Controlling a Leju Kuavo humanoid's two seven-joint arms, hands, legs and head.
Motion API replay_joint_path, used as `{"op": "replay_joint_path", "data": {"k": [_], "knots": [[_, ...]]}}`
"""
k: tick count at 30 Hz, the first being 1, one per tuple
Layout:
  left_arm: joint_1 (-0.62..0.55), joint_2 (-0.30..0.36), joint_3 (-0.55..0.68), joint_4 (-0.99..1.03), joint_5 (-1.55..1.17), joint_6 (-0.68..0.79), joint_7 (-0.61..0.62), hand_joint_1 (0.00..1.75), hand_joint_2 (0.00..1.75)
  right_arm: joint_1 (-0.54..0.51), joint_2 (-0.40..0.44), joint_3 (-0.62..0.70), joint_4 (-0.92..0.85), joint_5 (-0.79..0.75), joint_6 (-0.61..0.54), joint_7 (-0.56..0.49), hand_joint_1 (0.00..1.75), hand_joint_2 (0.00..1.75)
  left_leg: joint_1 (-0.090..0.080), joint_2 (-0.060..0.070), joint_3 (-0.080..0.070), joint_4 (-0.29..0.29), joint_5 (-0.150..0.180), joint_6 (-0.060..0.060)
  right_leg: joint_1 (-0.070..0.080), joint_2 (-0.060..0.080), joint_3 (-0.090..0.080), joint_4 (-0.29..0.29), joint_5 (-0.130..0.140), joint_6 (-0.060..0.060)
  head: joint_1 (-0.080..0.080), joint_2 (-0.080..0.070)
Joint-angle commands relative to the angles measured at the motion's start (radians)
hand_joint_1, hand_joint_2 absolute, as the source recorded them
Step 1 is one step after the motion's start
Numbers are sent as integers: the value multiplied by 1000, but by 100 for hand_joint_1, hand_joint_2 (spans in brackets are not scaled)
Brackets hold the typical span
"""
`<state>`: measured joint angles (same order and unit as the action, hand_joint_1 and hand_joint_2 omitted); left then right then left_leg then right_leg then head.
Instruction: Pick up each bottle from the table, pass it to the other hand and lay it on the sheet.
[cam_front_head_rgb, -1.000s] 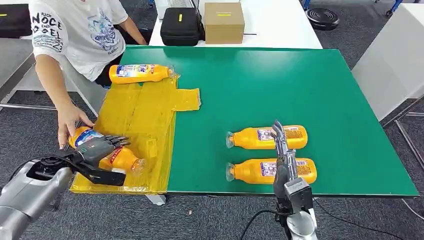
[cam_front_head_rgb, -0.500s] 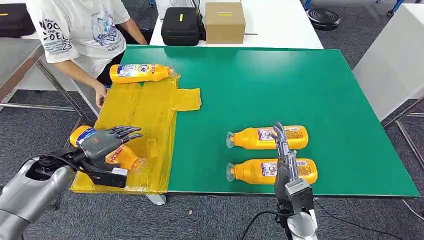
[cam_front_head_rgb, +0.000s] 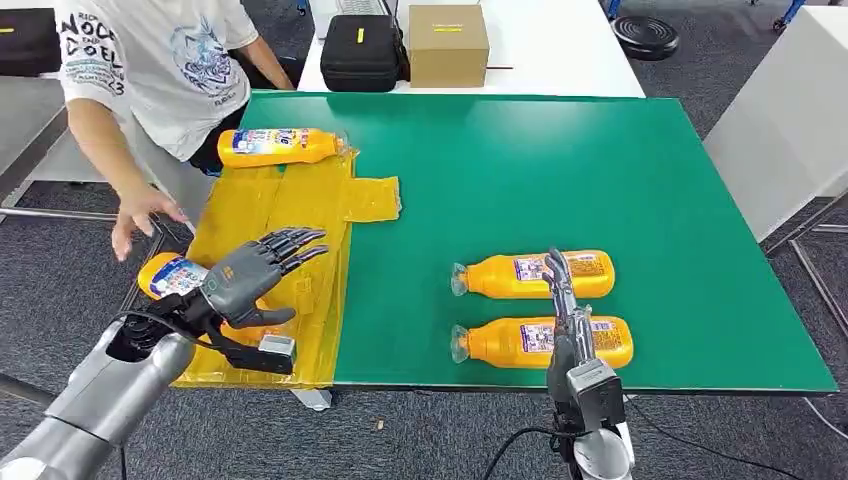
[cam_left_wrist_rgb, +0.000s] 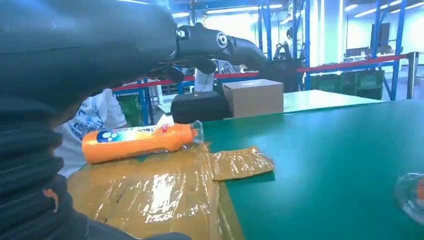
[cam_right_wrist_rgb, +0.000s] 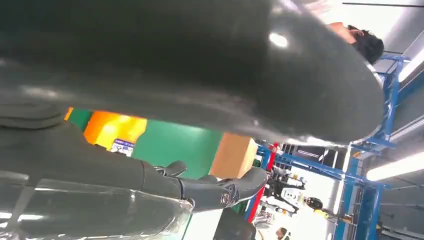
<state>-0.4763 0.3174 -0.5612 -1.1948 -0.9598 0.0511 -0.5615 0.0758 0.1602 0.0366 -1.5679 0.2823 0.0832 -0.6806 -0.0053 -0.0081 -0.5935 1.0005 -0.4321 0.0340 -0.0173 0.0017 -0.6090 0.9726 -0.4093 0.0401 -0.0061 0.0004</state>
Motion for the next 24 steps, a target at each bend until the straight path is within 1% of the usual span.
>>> {"op": "replay_joint_path", "data": {"k": [1,2,3,4,5,6,7,8,9,10,11,12,13,14,15,16,18,20,24], "knots": [[-46,-32,-7,39,-11,-5,-3,0,175,-18,2,-26,21,-3,2,4,0,0,1,-1,3,0,-1,-2,1,-2,4,0,-1,-1,0,0],[-45,-41,2,38,9,-5,-8,0,175,-18,3,-29,22,-2,0,4,0,0,2,-1,2,0,-1,-2,2,-2,3,0,-1,-1,0,0],[-27,-63,36,28,71,-6,-17,0,175,-14,5,-33,18,7,-9,11,0,0,2,-1,4,1,-2,-2,2,-2,5,0,-2,-2,0,0],[-15,-75,50,23,94,-2,-13,0,175,-10,3,-33,18,25,-21,22,0,0,1,-1,2,0,-1,-1,1,-2,3,0,-1,-1,0,0],[26,-96,91,5,146,33,-2,0,175,3,-7,-28,15,78,-48,62,0,0,1,-1,2,0,-1,-1,1,-2,3,-1,-1,-1,0,0],[60,-114,117,1,175,61,8,0,175,12,-15,-26,14,99,-50,85,0,0,1,-1,2,0,-1,-1,1,-1,3,-1,-1,-1,0,0],[108,-142,151,-5,207,101,7,0,175,19,-25,-27,13,139,-58,124,0,0,1,-1,5,-1,-2,-2,1,-1,6,-2,-2,-1,0,0],[150,-172,178,-6,234,127,8,0,175,19,-35,-31,12,163,-56,163,0,0,0,0,4,-2,-1,-1,0,-1,5,-2,-1,-1,0,0],[176,-189,182,-6,243,141,6,0,175,18,-44,-37,5,176,-57,176,0,0,0,1,7,-2,-2,-1,0,0,7,-3,-2,-1,0,0],[204,-218,196,-7,273,144,11,0,175,14,-65,-41,-3,227,-60,229,0,0,-1,1,6,-3,-1,-1,-1,0,6,-3,-1,-1,0,0],[227,-247,208,-2,296,160,18,0,175,7,-120,-38,-5,260,-25,299,0,0,-1,1,7,-3,-2,-1,-1,0,7,-3,-1,-1,0,0],[239,-262,207,8,304,174,13,0,175,-4,-165,-47,5,245,6,334,0,175,-2,0,4,-2,-1,0,-2,-1,4,-2,-1,0,0,0],[242,-277,208,23,319,186,9,0,175,-17,-209,-56,18,224,40,344,0,175,-1,0,5,-2,-2,-1,-1,-1,6,-3,-2,0,0,0],[241,-282,202,33,321,189,5,0,175,-30,-233,-73,32,209,56,347,0,175,-1,-1,4,-2,-1,0,-1,-2,5,-3,-1,0,0,0],[233,-293,200,52,343,194,-1,0,175,-50,-297,-65,62,230,103,396,0,175,-1,-2,6,-2,-2,0,-1,-3,8,-4,-2,0,0,0],[227,-296,196,59,347,193,-2,0,175,-56,-320,-75,71,215,127,402,0,175,-1,-2,4,0,-2,0,-1,-3,7,-3,-2,0,0,0],[213,-307,195,76,370,183,-4,0,175,-56,-408,-77,85,205,190,443,0,175,-2,-4,0,-1,-1,1,-3,-3,3,-3,-1,1,0,0],[211,-308,192,75,377,176,-3,0,175,-54,-465,-75,80,200,241,476,0,175,-2,-3,1,0,-2,0,-2,-3,5,-3,-1,0,0,0],[226,-315,205,47,385,170,1,0,175,-63,-541,-48,57,218,304,526,0,175,-4,-2,-1,0,-1,1,-4,-1,2,-2,0,1,0,0]]}}
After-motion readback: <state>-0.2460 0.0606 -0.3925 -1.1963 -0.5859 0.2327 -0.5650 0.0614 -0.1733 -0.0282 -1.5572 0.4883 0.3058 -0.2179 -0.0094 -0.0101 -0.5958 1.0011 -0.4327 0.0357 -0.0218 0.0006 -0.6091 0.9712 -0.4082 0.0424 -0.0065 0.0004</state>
